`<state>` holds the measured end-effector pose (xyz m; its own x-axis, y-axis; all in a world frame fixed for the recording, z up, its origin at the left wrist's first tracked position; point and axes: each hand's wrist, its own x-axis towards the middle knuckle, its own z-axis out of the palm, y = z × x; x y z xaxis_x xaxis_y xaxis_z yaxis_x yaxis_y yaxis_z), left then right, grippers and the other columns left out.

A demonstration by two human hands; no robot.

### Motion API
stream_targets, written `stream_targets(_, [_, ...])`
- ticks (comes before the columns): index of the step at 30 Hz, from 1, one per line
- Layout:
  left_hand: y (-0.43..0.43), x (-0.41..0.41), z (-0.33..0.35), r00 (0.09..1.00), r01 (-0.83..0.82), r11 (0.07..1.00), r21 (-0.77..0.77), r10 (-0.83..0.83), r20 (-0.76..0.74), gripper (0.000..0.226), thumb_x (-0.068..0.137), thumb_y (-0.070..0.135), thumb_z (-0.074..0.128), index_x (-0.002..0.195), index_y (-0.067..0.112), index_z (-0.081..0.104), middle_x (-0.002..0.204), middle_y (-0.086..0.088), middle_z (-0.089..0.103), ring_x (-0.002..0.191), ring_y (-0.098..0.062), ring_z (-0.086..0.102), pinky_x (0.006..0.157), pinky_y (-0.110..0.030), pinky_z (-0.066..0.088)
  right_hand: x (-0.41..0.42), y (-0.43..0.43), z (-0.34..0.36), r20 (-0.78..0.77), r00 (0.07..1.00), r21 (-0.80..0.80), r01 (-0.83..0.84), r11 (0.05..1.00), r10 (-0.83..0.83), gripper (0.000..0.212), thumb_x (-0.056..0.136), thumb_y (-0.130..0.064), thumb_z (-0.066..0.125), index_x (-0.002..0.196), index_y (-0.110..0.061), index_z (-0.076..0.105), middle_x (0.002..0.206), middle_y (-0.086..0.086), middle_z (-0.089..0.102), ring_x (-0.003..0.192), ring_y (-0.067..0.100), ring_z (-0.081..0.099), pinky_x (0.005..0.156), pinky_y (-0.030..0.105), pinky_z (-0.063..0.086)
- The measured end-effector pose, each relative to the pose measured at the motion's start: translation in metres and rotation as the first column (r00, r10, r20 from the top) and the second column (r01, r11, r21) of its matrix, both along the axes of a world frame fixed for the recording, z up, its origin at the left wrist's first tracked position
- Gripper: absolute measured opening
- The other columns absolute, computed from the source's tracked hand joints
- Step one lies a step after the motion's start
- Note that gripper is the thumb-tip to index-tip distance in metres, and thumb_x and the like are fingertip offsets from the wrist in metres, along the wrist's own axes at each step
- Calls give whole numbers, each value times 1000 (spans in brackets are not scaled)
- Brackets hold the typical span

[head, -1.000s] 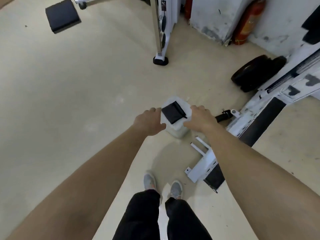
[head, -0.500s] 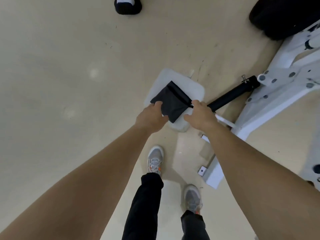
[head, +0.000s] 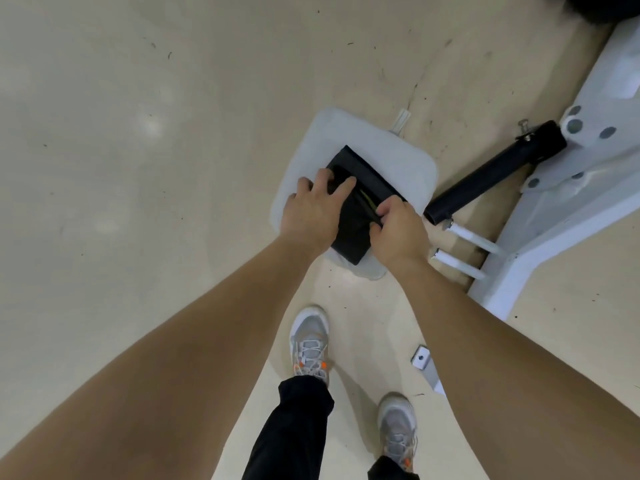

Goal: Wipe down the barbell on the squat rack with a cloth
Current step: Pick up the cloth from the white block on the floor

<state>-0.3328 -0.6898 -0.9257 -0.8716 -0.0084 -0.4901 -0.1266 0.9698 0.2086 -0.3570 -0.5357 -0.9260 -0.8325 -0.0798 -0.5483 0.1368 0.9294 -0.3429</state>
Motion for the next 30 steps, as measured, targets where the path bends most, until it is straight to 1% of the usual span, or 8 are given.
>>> stream_targets(3, [-5, 4, 20, 999, -11, 999, 32, 10, 31, 68, 90, 20, 63, 150, 34, 32, 134, -12, 38, 104, -32, 48, 74, -37, 48, 0, -5, 27, 101, 995, -59, 27, 998, -21, 21, 91, -14, 62, 112, -17, 60, 98, -1, 62, 86, 19, 59, 69, 28, 45])
stream_targets(6, [-11, 12, 51, 997, -72, 994, 84, 68, 45, 52, 91, 23, 61, 140, 31, 44, 127, -10, 39, 101, -31, 50, 69, -36, 47, 1, -15, 70, 134, 991, -168, 24, 986, -1, 16, 87, -11, 65, 96, -22, 59, 77, -11, 54, 68, 7, 52, 60, 26, 42])
stream_targets(10, [-15, 24, 104, 994, -70, 974, 217, 87, -70, 66, 83, 18, 68, 141, 35, 43, 124, -6, 44, 103, -25, 51, 62, -34, 52, 5, -30, 137, 49, 991, -244, -106, 964, 121, 20, 76, -8, 68, 73, -22, 54, 81, -11, 52, 75, 16, 54, 63, 31, 48])
stream_targets(13, [-20, 28, 153, 996, -47, 976, 213, 63, -68, 41, 86, 24, 67, 126, 30, 57, 126, -3, 44, 105, -24, 51, 63, -30, 47, 6, -33, 193, 72, 992, -267, -82, 960, 104, 13, 78, -9, 65, 77, -18, 56, 73, -8, 59, 68, 18, 56, 61, 34, 50])
stream_targets(19, [-25, 31, 259, 987, -44, 967, 251, 81, -137, 23, 85, 27, 68, 106, 19, 63, 112, -4, 55, 93, -26, 54, 57, -33, 46, 1, -22, 319, 67, 994, -320, -58, 945, 84, 17, 82, -12, 68, 80, -24, 56, 66, -11, 57, 58, 11, 52, 55, 29, 44])
stream_targets(22, [-21, 29, 318, 970, -19, 959, 282, 86, -227, 17, 76, 23, 70, 92, 19, 67, 103, 1, 62, 89, -23, 55, 56, -29, 36, -2, -9, 378, 39, 995, -306, -78, 949, 95, 19, 87, -9, 63, 86, -27, 58, 72, -14, 62, 67, 14, 60, 63, 36, 53])
stream_targets(26, [-11, 25, 405, 977, -156, 864, 479, 207, -55, 12, 78, 29, 67, 79, 21, 58, 76, 5, 61, 74, -18, 56, 56, -30, 37, -2, 16, 448, 7, 1000, -270, 7, 963, -6, 4, 96, -24, 62, 94, -24, 59, 78, -3, 69, 73, 18, 68, 73, 44, 59])
stream_targets(30, [-4, 23, 484, 985, -151, 832, 533, 173, 8, 22, 81, 34, 68, 81, 27, 47, 67, 8, 57, 65, -14, 54, 52, -26, 34, 8, 30, 523, -23, 998, -281, 53, 958, -62, 24, 96, -37, 56, 77, -24, 61, 68, -2, 63, 69, 21, 63, 66, 42, 51])
